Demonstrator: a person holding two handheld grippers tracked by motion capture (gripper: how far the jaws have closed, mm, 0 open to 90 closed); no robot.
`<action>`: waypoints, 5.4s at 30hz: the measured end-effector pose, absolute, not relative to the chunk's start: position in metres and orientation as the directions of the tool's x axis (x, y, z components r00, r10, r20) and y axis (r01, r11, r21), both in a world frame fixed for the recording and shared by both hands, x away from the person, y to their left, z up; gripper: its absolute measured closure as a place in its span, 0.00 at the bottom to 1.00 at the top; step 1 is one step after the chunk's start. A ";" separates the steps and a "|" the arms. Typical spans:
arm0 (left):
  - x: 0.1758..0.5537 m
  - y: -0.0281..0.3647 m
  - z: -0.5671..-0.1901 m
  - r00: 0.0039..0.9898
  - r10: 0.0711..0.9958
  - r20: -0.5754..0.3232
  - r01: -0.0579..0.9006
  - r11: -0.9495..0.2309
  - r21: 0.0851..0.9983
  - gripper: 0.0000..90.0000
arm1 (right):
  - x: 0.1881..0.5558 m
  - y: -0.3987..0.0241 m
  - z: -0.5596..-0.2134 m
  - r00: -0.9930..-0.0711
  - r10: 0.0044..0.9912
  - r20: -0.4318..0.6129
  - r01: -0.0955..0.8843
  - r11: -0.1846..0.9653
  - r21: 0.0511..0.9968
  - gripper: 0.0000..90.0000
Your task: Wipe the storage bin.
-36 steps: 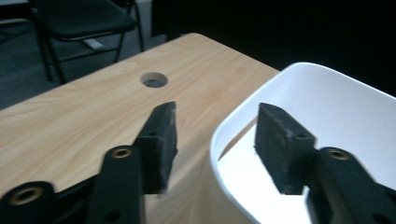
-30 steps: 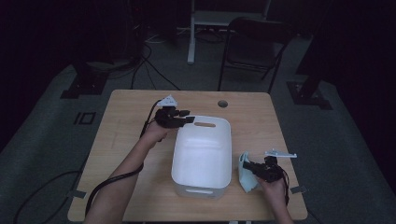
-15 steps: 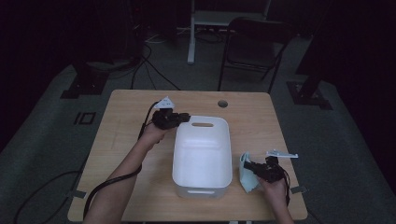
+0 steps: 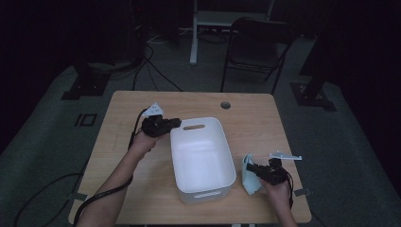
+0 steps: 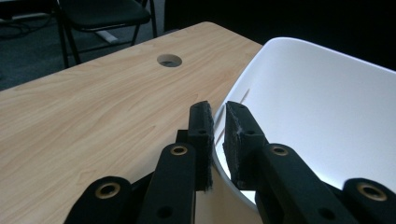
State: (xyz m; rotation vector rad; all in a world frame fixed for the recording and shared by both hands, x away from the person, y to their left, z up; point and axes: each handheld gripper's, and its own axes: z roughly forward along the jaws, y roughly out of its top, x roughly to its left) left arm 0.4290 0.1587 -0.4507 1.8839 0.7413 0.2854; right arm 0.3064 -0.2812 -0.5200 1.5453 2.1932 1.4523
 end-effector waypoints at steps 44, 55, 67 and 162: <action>0.401 0.189 -0.452 0.721 0.684 -0.115 0.388 -0.260 0.884 0.94 | 0.305 -0.281 -0.519 -0.482 0.768 0.422 0.685 0.030 0.728 0.93; 0.381 0.195 -0.453 0.652 0.755 -0.071 0.394 -0.257 0.882 0.95 | 0.296 -0.273 -0.502 -0.546 0.737 0.399 0.641 0.060 0.766 0.93; 0.377 0.188 -0.456 0.604 0.794 -0.068 0.398 -0.227 0.889 0.95 | 0.265 -0.253 -0.468 -0.658 0.634 0.406 0.561 0.054 0.826 0.93; 0.348 0.195 -0.458 0.549 0.833 -0.063 0.401 -0.197 0.895 0.86 | 0.321 -0.222 -0.538 -0.546 0.729 0.412 0.715 0.149 0.683 0.92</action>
